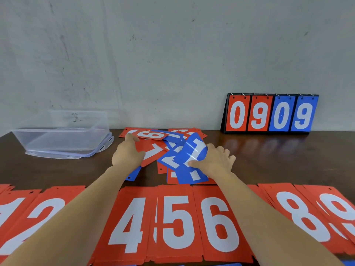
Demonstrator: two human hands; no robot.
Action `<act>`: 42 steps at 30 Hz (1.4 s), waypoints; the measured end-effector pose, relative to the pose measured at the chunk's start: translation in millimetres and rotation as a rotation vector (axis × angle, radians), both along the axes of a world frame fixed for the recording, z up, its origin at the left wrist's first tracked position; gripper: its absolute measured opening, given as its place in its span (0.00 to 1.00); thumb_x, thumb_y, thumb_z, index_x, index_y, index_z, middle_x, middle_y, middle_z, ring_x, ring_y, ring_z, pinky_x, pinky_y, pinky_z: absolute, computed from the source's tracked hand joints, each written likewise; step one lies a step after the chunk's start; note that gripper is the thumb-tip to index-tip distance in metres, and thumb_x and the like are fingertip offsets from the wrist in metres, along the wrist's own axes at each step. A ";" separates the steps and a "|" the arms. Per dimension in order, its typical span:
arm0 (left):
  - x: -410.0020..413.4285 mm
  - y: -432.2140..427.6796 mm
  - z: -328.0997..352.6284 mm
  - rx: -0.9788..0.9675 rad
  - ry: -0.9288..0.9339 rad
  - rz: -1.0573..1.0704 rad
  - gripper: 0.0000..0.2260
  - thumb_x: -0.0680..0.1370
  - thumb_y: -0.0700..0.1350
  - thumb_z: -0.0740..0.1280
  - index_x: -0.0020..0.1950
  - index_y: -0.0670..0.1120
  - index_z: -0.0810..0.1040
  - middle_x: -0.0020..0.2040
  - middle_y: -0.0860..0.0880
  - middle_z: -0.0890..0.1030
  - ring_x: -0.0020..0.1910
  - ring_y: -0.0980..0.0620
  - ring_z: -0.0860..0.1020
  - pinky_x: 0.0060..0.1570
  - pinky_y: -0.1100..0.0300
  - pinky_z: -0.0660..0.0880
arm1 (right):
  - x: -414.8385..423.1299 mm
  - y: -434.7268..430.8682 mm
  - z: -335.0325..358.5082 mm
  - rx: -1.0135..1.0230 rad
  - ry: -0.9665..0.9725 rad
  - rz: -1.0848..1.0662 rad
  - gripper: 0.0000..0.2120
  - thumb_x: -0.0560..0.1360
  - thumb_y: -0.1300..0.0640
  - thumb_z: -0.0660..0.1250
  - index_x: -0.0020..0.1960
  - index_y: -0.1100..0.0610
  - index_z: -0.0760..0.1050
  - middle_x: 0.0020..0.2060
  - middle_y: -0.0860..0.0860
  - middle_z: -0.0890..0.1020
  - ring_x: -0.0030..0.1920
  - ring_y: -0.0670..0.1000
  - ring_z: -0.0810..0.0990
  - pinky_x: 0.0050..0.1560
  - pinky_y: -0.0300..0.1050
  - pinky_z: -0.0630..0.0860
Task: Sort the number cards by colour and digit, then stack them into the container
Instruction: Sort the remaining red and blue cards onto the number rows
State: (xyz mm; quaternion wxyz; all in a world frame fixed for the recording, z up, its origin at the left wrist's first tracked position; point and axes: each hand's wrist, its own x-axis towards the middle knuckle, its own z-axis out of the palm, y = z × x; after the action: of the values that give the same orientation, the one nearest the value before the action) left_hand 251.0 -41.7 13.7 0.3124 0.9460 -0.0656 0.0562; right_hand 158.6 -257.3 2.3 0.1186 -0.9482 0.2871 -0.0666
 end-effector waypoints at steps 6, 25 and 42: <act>1.2 19.2 6.5 -0.182 0.107 0.041 0.23 0.76 0.39 0.69 0.71 0.44 0.69 0.65 0.42 0.74 0.51 0.48 0.74 0.41 0.61 0.69 | 2.9 10.3 3.9 0.142 -0.111 -0.052 0.45 0.69 0.42 0.74 0.75 0.54 0.51 0.62 0.53 0.75 0.64 0.55 0.71 0.60 0.50 0.63; -50.6 115.8 52.4 -0.519 0.075 0.204 0.04 0.75 0.39 0.68 0.41 0.41 0.77 0.35 0.43 0.79 0.25 0.52 0.75 0.27 0.64 0.77 | -15.2 45.7 47.3 0.465 -0.596 -0.042 0.20 0.76 0.60 0.65 0.67 0.57 0.65 0.58 0.55 0.79 0.59 0.58 0.77 0.62 0.58 0.71; -87.0 323.7 70.6 -0.609 0.117 0.327 0.04 0.76 0.40 0.66 0.43 0.40 0.77 0.41 0.40 0.81 0.37 0.42 0.80 0.43 0.51 0.80 | -37.0 222.4 68.9 0.617 -0.747 0.145 0.20 0.69 0.59 0.67 0.60 0.54 0.75 0.48 0.50 0.83 0.48 0.53 0.82 0.49 0.53 0.80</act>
State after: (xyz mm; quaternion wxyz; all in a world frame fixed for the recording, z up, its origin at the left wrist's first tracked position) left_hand 164.0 282.0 84.3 0.5704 0.8091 0.1244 0.0679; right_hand 121.6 -34.9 71.2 0.4935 -0.7976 0.1645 -0.3053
